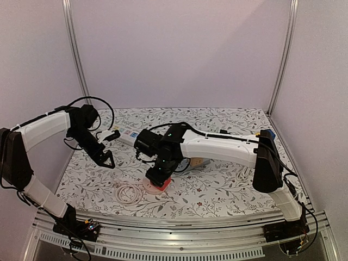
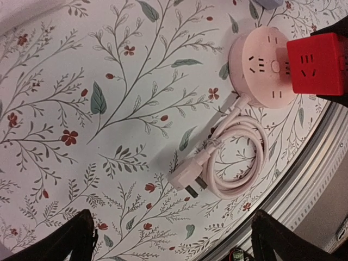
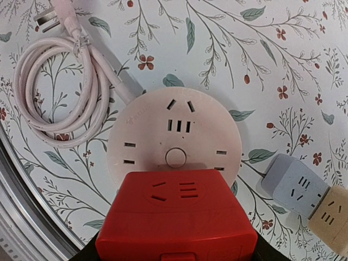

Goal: Insert the plug
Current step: Insert the plug into the socket.

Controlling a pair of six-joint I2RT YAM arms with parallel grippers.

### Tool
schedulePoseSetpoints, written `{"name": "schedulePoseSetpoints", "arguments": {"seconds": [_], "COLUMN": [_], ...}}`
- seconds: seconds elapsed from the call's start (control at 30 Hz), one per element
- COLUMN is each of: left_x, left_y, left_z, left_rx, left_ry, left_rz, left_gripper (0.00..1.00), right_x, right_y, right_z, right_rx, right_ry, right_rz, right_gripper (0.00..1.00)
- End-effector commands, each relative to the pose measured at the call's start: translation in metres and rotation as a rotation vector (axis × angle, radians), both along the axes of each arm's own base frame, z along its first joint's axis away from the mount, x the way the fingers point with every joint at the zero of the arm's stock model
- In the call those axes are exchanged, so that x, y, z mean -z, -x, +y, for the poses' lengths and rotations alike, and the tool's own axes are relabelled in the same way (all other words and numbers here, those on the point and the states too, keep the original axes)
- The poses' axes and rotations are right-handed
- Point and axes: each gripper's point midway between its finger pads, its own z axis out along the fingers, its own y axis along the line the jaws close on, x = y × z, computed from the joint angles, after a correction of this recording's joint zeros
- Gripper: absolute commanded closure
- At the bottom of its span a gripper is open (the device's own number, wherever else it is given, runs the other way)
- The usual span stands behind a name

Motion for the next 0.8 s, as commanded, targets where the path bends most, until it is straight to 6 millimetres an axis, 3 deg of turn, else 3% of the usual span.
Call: {"name": "schedulePoseSetpoints", "arguments": {"seconds": [0.0,0.23,0.43,0.6,0.77], "left_x": [0.010,0.026,0.052,0.067,0.069], "left_y": [0.004,0.011,0.003,-0.001,-0.003], "left_z": [-0.012,-0.059,-0.091,-0.098,-0.100], "left_rx": [0.042,0.138,0.150,0.140,0.143], "left_ry": [0.025,0.145,0.198,0.189,0.187], "left_rz": [0.034,0.103,0.149,0.189,0.183], "left_gripper": [0.01,0.21,0.40,0.42,0.42], "right_x": [0.021,0.017,0.017,0.048,0.108], "right_y": [0.002,-0.002,-0.001,-0.006,0.004], "right_z": [-0.005,0.001,0.004,-0.019,-0.051], "right_rx": [0.000,-0.019,-0.070,-0.039,-0.009], "right_ry": [0.051,0.028,0.019,0.117,0.334], "right_rz": [-0.018,-0.049,-0.042,0.024,0.112], "right_gripper": [1.00,1.00,1.00,1.00,1.00]}}
